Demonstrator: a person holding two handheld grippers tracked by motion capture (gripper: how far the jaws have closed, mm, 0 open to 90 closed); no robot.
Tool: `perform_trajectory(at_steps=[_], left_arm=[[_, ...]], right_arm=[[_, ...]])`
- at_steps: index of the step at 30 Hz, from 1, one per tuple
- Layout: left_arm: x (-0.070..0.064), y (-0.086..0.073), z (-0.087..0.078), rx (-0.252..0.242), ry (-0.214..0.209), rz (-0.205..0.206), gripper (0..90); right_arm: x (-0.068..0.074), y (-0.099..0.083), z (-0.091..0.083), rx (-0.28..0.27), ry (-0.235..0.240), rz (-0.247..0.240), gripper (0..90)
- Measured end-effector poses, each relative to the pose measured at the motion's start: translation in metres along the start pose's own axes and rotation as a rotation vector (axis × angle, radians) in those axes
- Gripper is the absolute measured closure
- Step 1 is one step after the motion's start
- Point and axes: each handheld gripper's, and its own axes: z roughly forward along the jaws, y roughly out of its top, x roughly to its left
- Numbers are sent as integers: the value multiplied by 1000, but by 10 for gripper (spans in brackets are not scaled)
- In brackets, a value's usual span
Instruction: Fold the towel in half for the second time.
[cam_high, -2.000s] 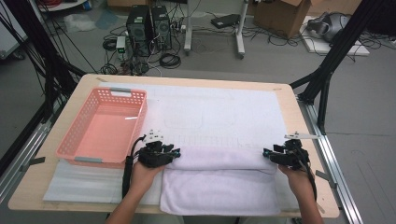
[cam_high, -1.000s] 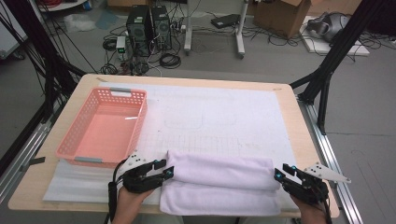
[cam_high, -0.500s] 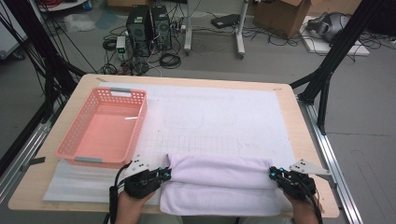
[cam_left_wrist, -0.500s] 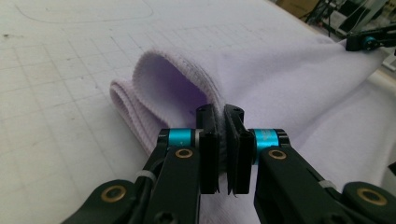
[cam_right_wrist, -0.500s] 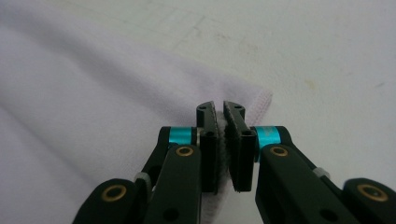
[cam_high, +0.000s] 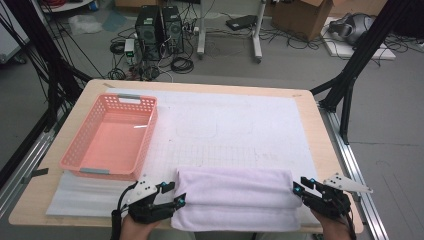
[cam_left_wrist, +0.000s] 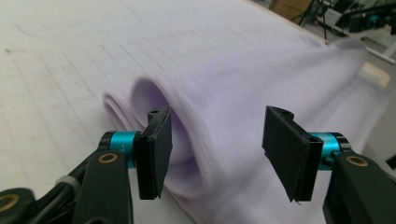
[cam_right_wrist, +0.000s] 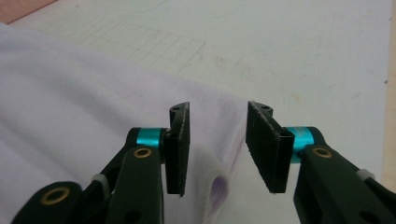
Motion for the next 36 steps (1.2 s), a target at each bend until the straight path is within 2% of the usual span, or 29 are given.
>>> perform_trajectory(at_steps=[5, 9, 12, 15, 16, 18, 19, 21, 22, 23, 24, 25, 26, 27, 29, 31, 36], left_arm=[[23, 13, 18, 26, 31, -43, 397], [37, 17, 38, 92, 44, -85, 368], [43, 16, 50, 143, 47, -106, 354], [46, 12, 59, 187, 13, -132, 352], [46, 11, 59, 178, 12, -124, 343], [46, 10, 58, 176, 3, -131, 346], [47, 10, 57, 176, -12, -137, 366], [46, 9, 58, 189, -53, -134, 468], [45, 8, 59, 210, -86, -131, 562], [43, 8, 60, 223, -93, -119, 653], [43, 8, 59, 228, -94, -129, 686], [42, 8, 59, 221, -83, -131, 716], [41, 8, 59, 211, -70, -131, 732], [40, 9, 58, 193, -52, -117, 743], [39, 12, 58, 161, -25, -103, 750], [41, 20, 61, 143, -7, -99, 750], [48, 43, 77, 95, 50, -41, 749]], right_arm=[[-8, 4, 23, 38, -24, -4, 524], [-14, 7, 47, 114, -28, -27, 477], [-19, 9, 61, 161, -18, -27, 443], [-23, 9, 71, 209, -8, -27, 403], [-23, 9, 73, 220, 3, -21, 406], [-25, 8, 73, 217, 20, -11, 436], [-25, 8, 73, 214, 32, -10, 485], [-25, 6, 71, 205, 52, -4, 554], [-26, 5, 71, 201, 62, 4, 616], [-27, 4, 70, 199, 89, 19, 700], [-28, 3, 70, 197, 114, 50, 751], [-28, 3, 70, 191, 122, 51, 776], [-27, 2, 69, 182, 119, 32, 789], [-26, 1, 68, 170, 115, 24, 797], [-26, 1, 64, 124, 92, 11, 802], [-29, 4, 61, 74, 77, 25, 803], [-36, 23, 69, 38, 26, 24, 802]])
